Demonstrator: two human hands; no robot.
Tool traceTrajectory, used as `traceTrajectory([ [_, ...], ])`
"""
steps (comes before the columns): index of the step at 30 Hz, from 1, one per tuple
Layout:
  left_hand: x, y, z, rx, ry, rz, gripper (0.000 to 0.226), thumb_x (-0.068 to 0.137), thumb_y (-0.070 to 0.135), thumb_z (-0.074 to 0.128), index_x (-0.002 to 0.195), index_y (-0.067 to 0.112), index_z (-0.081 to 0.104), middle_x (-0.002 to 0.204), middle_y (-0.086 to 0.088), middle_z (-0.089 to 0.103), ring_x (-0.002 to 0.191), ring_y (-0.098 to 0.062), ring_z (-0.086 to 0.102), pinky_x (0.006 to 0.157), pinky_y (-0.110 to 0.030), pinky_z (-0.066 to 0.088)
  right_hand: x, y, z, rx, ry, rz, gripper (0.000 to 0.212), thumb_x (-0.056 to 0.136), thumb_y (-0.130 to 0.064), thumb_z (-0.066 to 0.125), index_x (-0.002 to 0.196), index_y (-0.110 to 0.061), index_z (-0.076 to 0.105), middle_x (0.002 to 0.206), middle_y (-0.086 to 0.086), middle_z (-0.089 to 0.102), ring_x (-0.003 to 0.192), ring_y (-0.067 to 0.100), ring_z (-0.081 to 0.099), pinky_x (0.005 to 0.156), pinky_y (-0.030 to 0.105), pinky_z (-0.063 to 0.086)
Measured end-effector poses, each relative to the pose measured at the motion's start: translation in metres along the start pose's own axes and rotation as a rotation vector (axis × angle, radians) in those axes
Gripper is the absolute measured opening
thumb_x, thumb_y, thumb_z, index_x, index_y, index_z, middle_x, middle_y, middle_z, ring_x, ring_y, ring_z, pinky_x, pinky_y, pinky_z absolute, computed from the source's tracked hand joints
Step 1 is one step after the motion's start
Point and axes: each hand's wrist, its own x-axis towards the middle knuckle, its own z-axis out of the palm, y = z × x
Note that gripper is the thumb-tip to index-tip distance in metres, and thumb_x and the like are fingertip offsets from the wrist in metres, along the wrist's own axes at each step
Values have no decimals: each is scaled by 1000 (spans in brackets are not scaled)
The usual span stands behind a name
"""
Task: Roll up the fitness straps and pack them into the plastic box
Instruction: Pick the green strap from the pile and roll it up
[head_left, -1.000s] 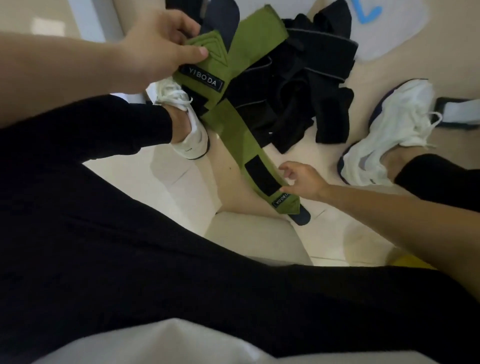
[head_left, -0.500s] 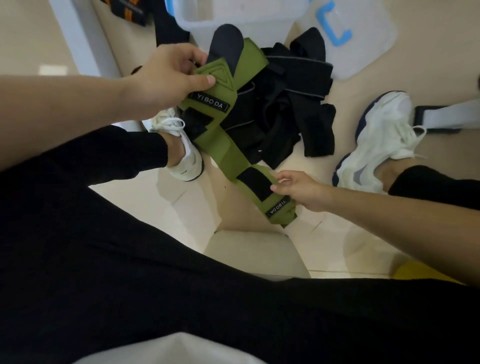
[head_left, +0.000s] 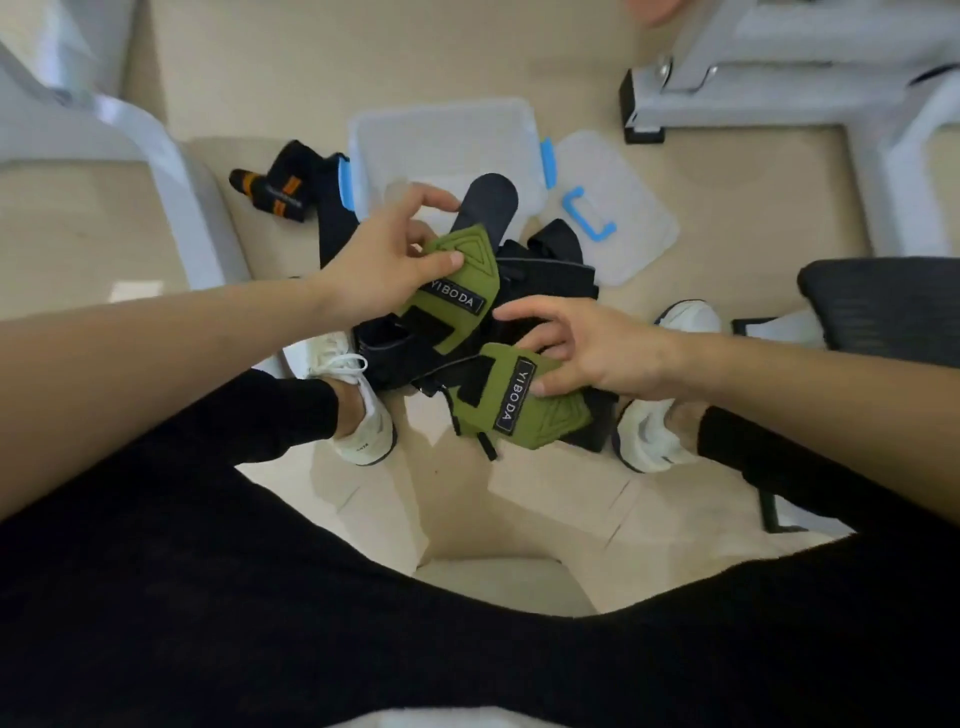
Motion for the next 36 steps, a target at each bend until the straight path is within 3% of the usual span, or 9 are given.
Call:
traceTrajectory([
  [2,-2,15,-2,2,10,92,41,97,12,68,132,21,49,88,-17,67,78,-34,69,75,-44,62,-6,-30,-9,-169,79,-88,62,81,8,76,134,-16,55,106,20,73,88,19,73,79,30,61],
  [5,-4,37,-8,24,34,213,42,95,9,70,132,19,52,81,9,65,68,-16,62,69,-28,55,-17,-75,-21,-471,180,-210,49,80,1,80,122,-18,63,94,9,75,77,6,68,79,23,57],
  [8,-4,62,-21,13,64,236,27,94,9,71,119,19,64,87,-11,70,73,-18,64,70,-25,54,-29,-115,-26,-655,235,-324,44,79,-1,81,118,-15,65,90,1,71,73,-9,61,72,8,46],
  [10,-4,78,-33,15,61,260,18,95,7,69,106,21,69,91,-9,72,77,-11,66,73,-21,55,-33,-136,-27,-736,257,-394,43,78,-1,82,117,-16,67,89,-1,69,75,-13,59,69,5,42],
  [18,-11,143,-69,-9,-124,216,22,98,16,66,109,-2,71,94,-19,75,79,-15,68,70,-22,57,-34,-183,-44,-959,523,-717,28,78,-7,83,99,-16,68,87,-10,66,79,6,63,75,25,53],
  [22,-1,153,-60,-87,-17,200,5,87,11,78,84,9,74,68,5,74,61,-5,68,59,-15,51,-27,-192,-60,-904,742,-846,24,73,-7,84,87,-11,65,80,-9,63,72,10,60,67,31,52],
  [29,33,157,-58,-165,83,145,8,86,13,78,86,6,75,78,-6,78,71,-17,76,63,-22,58,-14,-198,-108,-759,825,-730,40,74,-21,88,109,-16,68,89,-1,70,84,11,66,79,30,55],
  [32,46,156,-63,-189,104,115,8,87,15,78,88,7,76,83,-7,79,76,-19,77,67,-24,60,-17,-199,-133,-623,852,-698,34,75,-12,87,104,-8,70,95,5,71,88,6,65,77,17,53],
  [36,65,153,-69,-222,89,87,18,87,17,77,101,5,76,94,-11,80,88,-27,78,81,-35,62,-16,-197,-149,-239,799,-692,35,78,5,80,111,1,66,98,12,75,83,12,70,79,30,58],
])
